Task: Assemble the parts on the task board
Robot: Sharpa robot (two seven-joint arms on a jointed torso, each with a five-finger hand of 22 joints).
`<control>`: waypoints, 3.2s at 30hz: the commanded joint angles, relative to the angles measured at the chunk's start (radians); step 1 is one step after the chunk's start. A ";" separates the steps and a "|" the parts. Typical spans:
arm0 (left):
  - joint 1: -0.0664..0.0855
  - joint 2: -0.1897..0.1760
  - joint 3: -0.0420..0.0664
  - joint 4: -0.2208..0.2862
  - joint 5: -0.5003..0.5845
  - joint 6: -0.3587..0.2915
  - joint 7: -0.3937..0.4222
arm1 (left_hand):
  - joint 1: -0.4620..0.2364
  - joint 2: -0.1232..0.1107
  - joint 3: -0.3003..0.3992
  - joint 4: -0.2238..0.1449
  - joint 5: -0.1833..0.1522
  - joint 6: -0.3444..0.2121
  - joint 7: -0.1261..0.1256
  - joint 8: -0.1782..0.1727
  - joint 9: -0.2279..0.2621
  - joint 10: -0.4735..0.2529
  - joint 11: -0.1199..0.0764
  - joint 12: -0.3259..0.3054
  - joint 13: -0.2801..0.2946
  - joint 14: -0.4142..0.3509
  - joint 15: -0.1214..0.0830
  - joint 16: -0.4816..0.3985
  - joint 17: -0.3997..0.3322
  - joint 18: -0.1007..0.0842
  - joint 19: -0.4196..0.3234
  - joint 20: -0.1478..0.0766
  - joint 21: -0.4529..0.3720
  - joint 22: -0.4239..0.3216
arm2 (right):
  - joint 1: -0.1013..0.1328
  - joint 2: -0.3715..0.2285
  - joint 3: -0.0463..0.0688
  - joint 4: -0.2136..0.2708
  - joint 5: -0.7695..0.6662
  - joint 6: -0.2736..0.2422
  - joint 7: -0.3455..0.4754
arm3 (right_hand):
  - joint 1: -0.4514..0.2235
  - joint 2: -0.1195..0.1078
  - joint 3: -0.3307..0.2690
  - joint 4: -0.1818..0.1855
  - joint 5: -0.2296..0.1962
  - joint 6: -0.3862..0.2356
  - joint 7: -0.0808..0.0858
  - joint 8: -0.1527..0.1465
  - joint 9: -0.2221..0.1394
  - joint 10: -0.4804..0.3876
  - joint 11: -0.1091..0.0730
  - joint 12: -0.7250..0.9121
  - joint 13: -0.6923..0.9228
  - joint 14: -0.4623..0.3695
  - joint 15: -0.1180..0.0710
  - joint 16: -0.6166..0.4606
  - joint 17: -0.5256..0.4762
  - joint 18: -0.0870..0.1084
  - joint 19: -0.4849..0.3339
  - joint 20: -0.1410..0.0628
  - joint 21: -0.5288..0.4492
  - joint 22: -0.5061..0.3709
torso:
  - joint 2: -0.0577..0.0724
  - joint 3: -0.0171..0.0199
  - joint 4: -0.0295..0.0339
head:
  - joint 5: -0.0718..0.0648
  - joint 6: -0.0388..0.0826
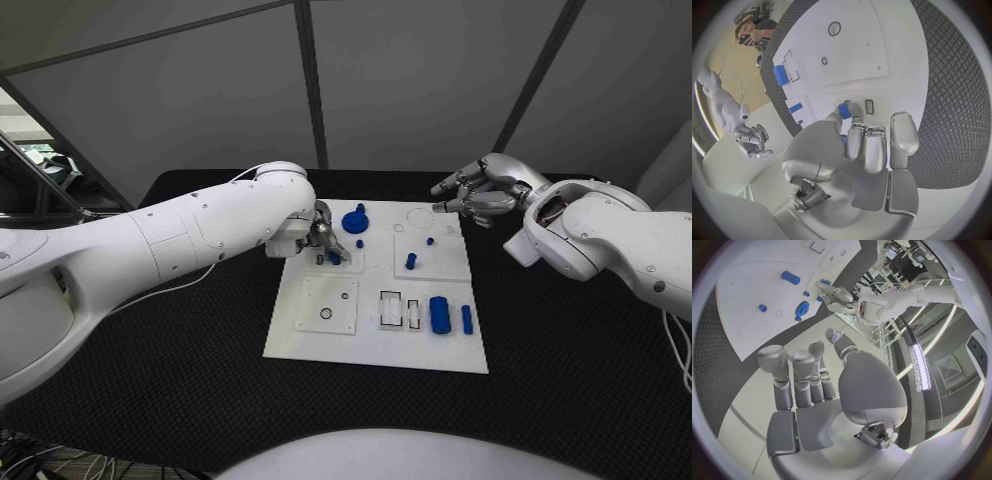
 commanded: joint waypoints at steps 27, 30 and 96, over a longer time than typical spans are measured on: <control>-0.007 0.006 -0.004 0.019 -0.076 0.004 0.008 | 0.034 -0.019 -0.023 -0.013 -0.001 0.012 -0.003 -0.006 0.007 0.066 0.001 0.006 0.221 0.103 -0.006 0.003 0.245 -0.038 0.012 -0.001 0.000 0.010 | 0.002 0.002 0.001 0.001 -0.002 0.002 0.006 | -0.008 0.001 0.007 0.000 0.002 -0.009 -0.001 -0.002 -0.001 -0.008 -0.002 -0.002 -0.001 0.005 -0.001 -0.004 -0.001 0.006 0.002 -0.002 -0.004 0.000 | 0.000 0.0004 -0.0003 | 0.001 0.002; -0.006 0.006 -0.004 0.019 -0.077 0.008 0.007 | 0.041 -0.025 -0.027 -0.017 -0.001 0.013 -0.004 -0.007 0.008 0.066 0.001 0.006 0.221 0.103 -0.006 0.003 0.246 -0.038 0.012 -0.002 0.000 0.010 | 0.002 0.003 0.001 0.000 -0.002 0.002 0.006 | -0.008 0.001 0.007 0.000 0.002 -0.009 -0.001 -0.002 -0.001 -0.008 -0.002 -0.002 -0.001 0.005 -0.001 -0.004 -0.001 0.006 0.002 -0.002 -0.004 0.000 | 0.000 0.0004 -0.0008 | 0.001 0.003; 0.015 0.016 -0.005 0.007 -0.078 0.050 0.002 | 0.031 -0.038 -0.065 0.002 -0.001 0.017 -0.002 -0.015 0.013 0.065 0.002 0.003 0.220 0.103 -0.005 0.002 0.245 -0.038 0.012 -0.001 -0.003 0.011 | 0.002 0.003 0.001 -0.001 -0.002 0.002 0.005 | -0.010 0.000 0.007 0.000 0.002 -0.009 -0.001 -0.002 -0.001 -0.008 -0.002 -0.002 -0.003 0.005 -0.001 -0.005 -0.001 0.006 0.002 -0.002 -0.005 -0.001 | 0.000 0.0012 0.0005 | -0.002 0.004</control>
